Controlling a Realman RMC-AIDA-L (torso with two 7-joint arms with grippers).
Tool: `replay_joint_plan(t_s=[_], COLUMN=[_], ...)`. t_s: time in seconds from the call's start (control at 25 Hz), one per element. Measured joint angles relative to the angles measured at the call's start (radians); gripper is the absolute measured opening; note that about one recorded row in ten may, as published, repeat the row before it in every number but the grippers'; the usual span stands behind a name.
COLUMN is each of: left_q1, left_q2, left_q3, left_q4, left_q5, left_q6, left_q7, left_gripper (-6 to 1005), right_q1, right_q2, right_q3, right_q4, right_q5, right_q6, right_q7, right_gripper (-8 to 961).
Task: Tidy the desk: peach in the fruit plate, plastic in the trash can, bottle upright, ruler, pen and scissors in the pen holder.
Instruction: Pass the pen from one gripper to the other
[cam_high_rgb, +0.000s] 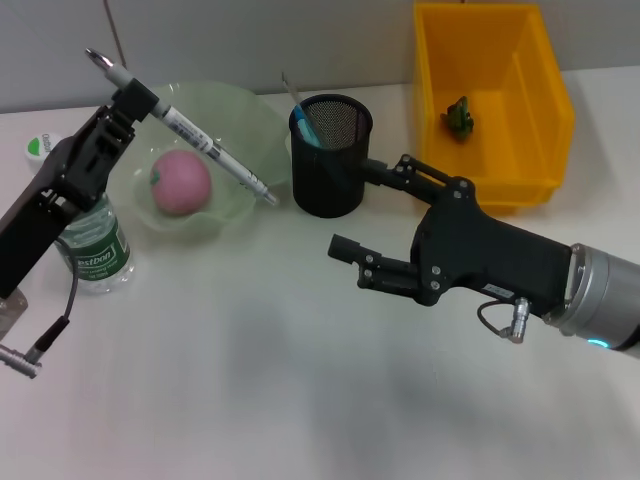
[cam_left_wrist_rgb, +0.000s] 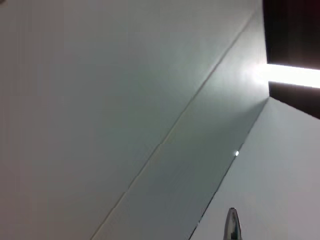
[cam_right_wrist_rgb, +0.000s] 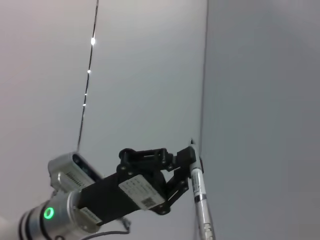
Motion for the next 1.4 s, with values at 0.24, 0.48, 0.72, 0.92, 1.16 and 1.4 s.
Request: replay_joint_plan(t_s=[0.24,0.48,0.72,0.92,1.16,1.4], left_q1=[-0.009,-0.015,-0.021,-0.033,-0.045,-0.050], left_q2=[-0.001,-0.002,-0.002,-0.002,-0.002,-0.002], left_q3=[-0.005,-0.059,-0.089,-0.092,-0.104,-0.104], left_q4=[-0.042,-0.086,-0.119,-0.146,-0.192,-0.218], left_q5=[-0.030,-0.041,-0.041,-0.041,-0.033,-0.033], left_q6=[-0.008,-0.008,-0.009,-0.010,-0.013,-0.024], left_q7=[-0.054,-0.116,-0.153,-0.172,-0.172,-0.165], left_gripper=[145,145,145,145,144,144], right_q1=[0.040,0.079,0.103,0.122,0.159,0.179], right_q2=[0.002,0.003,0.003,0.003,0.003,0.003], right_q3=[0.009,0.017,0.035,0.044,0.100,0.104], right_q4=[0.121,0.193,0.234,0.254,0.328,0.356], right_q5=[0.049,0.072,0.072,0.073,0.064,0.049], right_q6=[-0.021,-0.035,-0.060,-0.065,-0.065,-0.057], right_q7=[-0.197,-0.312,-0.377,-0.423,-0.514,-0.526], right_gripper=[795,795,794,793,792,791])
